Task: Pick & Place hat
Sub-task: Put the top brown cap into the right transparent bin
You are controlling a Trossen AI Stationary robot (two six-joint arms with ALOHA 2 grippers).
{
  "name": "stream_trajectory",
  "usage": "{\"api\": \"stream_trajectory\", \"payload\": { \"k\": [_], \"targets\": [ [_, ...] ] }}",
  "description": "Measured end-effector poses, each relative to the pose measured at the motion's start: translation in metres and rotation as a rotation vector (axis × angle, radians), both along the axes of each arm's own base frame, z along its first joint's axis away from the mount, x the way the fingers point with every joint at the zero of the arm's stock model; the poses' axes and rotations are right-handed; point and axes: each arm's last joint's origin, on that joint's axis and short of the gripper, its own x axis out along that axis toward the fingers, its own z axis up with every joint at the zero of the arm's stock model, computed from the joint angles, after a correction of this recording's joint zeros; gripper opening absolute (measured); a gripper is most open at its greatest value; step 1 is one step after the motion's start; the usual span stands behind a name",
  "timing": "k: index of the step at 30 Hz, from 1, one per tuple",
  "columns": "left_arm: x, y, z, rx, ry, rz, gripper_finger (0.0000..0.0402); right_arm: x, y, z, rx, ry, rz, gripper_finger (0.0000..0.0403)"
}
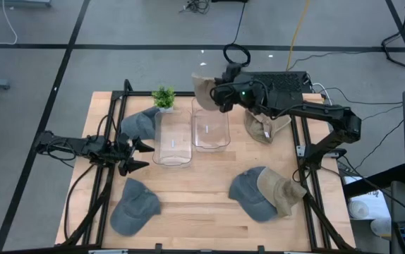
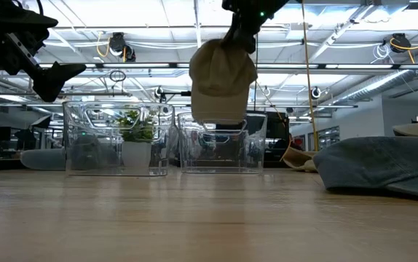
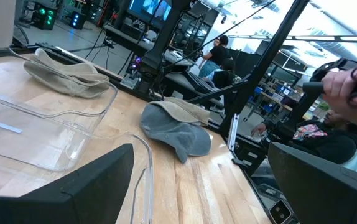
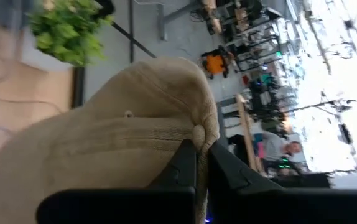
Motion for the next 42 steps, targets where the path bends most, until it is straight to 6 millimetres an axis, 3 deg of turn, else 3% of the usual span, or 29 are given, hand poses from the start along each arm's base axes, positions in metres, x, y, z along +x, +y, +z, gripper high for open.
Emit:
{"api": "stream_trajectory", "payload": {
  "k": [13, 25, 31, 36, 42],
  "targets": [
    [0.000, 0.000, 0.000, 0.000, 0.000, 0.000, 0.0381, 0.023, -0.014, -0.057, 0.096, 0.113, 0.008, 0.0000],
    [0.000, 0.000, 0.000, 0.000, 0.000, 0.000, 0.0381, 0.021, -0.034, -0.081, 0.167, 0.063, -0.025, 0.0007],
    [0.000, 0.000, 0.000, 0.000, 0.000, 0.000, 0.0381, 0.019, -0.030, -0.098, 0.203, 0.097, 0.073, 0.0071],
    [0.000, 0.000, 0.000, 0.000, 0.000, 0.000, 0.0381, 0.018, -0.028, -0.092, 0.164, 0.101, 0.112, 0.0149],
    [0.000, 0.000, 0.000, 0.000, 0.000, 0.000, 0.0381, 0.011, -0.028, -0.079, 0.118, 0.071, -0.011, 0.0229]
  ]
}}
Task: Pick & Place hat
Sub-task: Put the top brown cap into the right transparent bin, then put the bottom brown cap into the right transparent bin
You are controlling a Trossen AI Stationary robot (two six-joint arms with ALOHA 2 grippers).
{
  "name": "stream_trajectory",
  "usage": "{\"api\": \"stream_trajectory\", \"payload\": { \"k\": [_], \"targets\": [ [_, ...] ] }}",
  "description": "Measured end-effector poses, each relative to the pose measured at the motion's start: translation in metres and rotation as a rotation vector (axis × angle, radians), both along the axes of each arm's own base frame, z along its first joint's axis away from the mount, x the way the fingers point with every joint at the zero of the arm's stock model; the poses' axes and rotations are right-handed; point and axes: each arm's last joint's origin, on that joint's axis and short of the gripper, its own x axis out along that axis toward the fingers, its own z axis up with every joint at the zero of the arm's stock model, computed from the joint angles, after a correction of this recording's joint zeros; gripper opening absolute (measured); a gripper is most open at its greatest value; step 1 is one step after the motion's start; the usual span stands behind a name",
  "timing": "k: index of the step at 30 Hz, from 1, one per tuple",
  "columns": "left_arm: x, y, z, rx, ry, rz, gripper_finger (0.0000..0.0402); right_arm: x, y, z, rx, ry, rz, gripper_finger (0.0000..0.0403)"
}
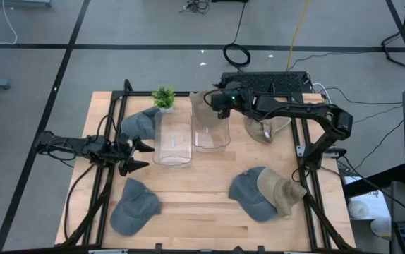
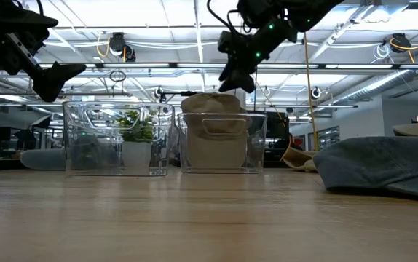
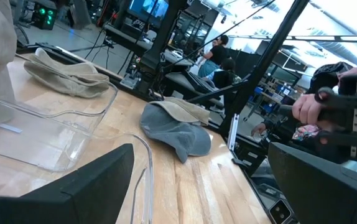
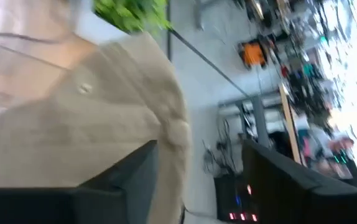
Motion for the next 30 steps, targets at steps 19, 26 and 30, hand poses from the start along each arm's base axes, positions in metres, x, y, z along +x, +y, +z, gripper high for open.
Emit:
{"api": "stream_trajectory", "payload": {
  "k": [19, 26, 30],
  "targets": [
    [0.000, 0.000, 0.000, 0.000, 0.000, 0.000, 0.0381, -0.012, 0.016, 0.026, -0.053, -0.072, -0.141, 0.0289],
    [0.000, 0.000, 0.000, 0.000, 0.000, 0.000, 0.0381, -0.015, 0.019, 0.028, -0.077, -0.070, -0.206, 0.0290],
    [0.000, 0.000, 0.000, 0.000, 0.000, 0.000, 0.0381, -0.017, 0.019, 0.035, -0.061, -0.137, -0.225, 0.0290]
  ]
}}
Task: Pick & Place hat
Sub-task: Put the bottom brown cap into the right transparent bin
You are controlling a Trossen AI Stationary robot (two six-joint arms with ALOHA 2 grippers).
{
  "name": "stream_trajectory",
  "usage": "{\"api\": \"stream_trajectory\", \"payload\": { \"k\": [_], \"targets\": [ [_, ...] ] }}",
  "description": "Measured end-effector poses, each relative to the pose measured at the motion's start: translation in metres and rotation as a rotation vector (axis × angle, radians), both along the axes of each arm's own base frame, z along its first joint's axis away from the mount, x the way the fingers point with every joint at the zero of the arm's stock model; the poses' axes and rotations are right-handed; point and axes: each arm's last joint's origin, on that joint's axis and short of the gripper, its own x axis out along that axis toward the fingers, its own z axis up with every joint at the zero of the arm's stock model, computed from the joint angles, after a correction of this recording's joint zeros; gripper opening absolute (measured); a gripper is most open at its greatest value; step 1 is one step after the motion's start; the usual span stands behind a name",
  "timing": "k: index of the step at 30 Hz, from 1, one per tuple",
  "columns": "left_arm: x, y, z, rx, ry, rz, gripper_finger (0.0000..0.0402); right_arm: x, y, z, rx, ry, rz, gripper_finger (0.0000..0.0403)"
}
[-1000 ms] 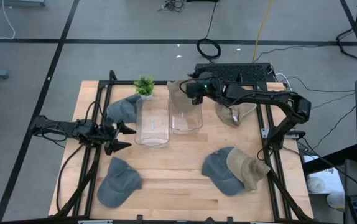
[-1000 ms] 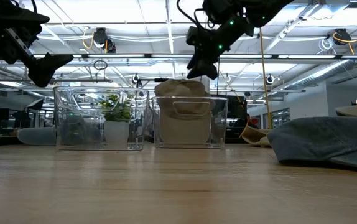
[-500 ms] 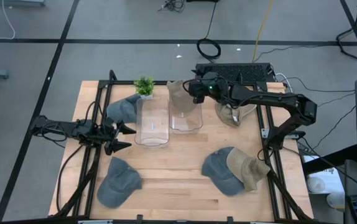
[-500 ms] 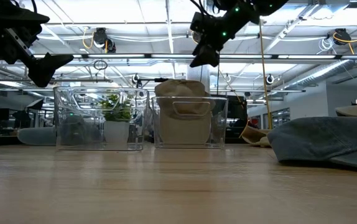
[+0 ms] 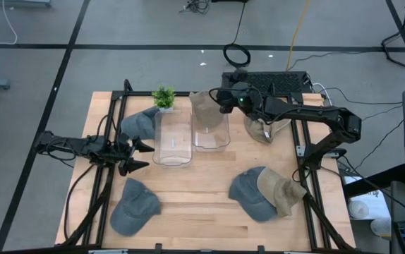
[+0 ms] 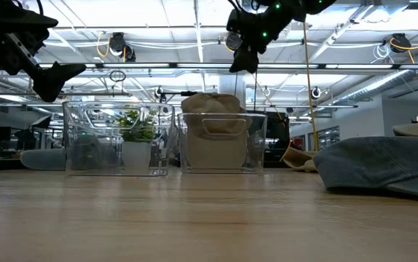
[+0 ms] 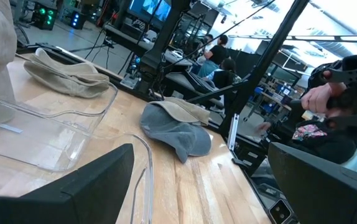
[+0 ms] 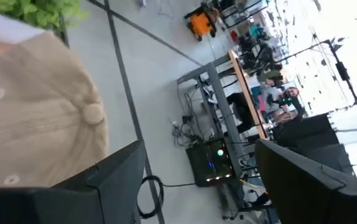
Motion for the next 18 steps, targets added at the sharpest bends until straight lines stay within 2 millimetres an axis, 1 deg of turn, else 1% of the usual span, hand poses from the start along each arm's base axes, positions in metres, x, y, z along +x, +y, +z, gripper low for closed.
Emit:
{"api": "stream_trajectory", "payload": {
  "k": [3, 6, 8, 12, 18],
  "targets": [
    [0.000, 0.000, 0.000, 0.000, 0.000, 0.000, 0.0381, -0.004, 0.000, 0.002, 0.012, -0.031, -0.056, 0.0290],
    [0.000, 0.000, 0.000, 0.000, 0.000, 0.000, 0.0381, -0.006, 0.000, 0.010, 0.009, -0.089, -0.139, 0.0290],
    [0.000, 0.000, 0.000, 0.000, 0.000, 0.000, 0.0381, -0.011, 0.002, 0.014, 0.021, -0.099, -0.174, 0.0290],
    [0.000, 0.000, 0.000, 0.000, 0.000, 0.000, 0.0381, -0.016, 0.008, 0.034, 0.089, -0.170, -0.195, 0.0290],
    [0.000, 0.000, 0.000, 0.000, 0.000, 0.000, 0.0381, -0.024, 0.023, 0.057, 0.194, -0.180, -0.220, 0.0290]
  ]
}}
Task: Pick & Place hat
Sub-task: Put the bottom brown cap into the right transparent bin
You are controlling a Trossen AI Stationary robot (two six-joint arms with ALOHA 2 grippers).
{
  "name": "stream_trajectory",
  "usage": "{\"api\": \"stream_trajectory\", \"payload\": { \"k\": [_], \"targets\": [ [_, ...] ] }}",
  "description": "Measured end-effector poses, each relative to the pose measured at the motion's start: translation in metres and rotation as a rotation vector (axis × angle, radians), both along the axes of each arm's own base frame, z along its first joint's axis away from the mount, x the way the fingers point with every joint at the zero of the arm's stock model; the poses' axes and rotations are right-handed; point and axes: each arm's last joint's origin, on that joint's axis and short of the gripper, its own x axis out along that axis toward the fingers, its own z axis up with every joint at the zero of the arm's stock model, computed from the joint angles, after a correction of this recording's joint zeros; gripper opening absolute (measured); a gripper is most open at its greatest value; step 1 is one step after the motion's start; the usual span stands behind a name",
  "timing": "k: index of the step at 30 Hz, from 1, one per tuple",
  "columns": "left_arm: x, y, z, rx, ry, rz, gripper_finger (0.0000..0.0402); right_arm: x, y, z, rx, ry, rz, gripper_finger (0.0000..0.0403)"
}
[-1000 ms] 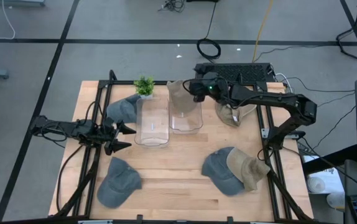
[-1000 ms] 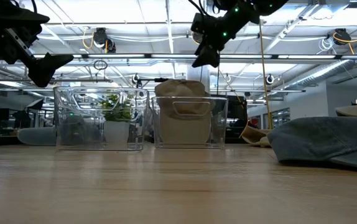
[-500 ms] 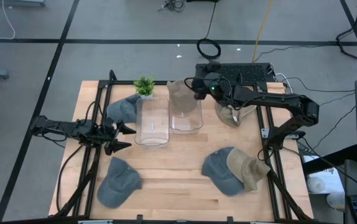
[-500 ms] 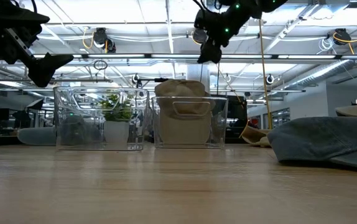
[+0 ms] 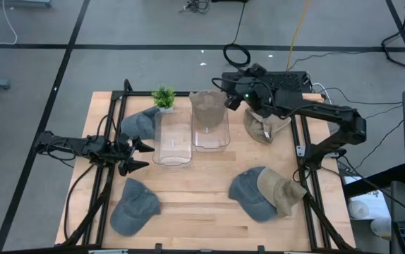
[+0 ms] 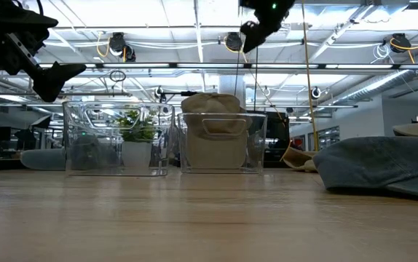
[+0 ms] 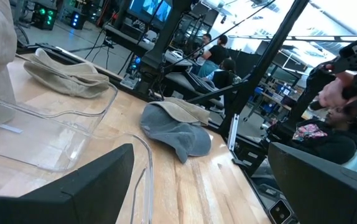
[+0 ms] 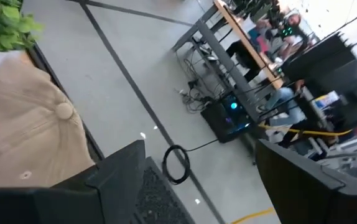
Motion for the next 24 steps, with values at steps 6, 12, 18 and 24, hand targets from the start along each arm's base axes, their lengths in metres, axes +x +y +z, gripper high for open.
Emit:
{"api": "stream_trajectory", "payload": {
  "k": [6, 12, 18, 24],
  "targets": [
    [0.000, 0.000, 0.000, 0.000, 0.000, 0.000, 0.0381, -0.006, 0.020, 0.021, 0.083, -0.042, 0.005, 0.0290],
    [0.000, 0.000, 0.000, 0.000, 0.000, 0.000, 0.0381, -0.014, 0.035, 0.039, 0.152, -0.085, 0.056, 0.0290],
    [0.000, 0.000, 0.000, 0.000, 0.000, 0.000, 0.0381, -0.033, 0.043, 0.052, 0.342, -0.213, 0.049, 0.0290],
    [0.000, 0.000, 0.000, 0.000, 0.000, 0.000, 0.0381, -0.051, 0.051, 0.049, 0.612, -0.264, 0.039, 0.0290]
  ]
}}
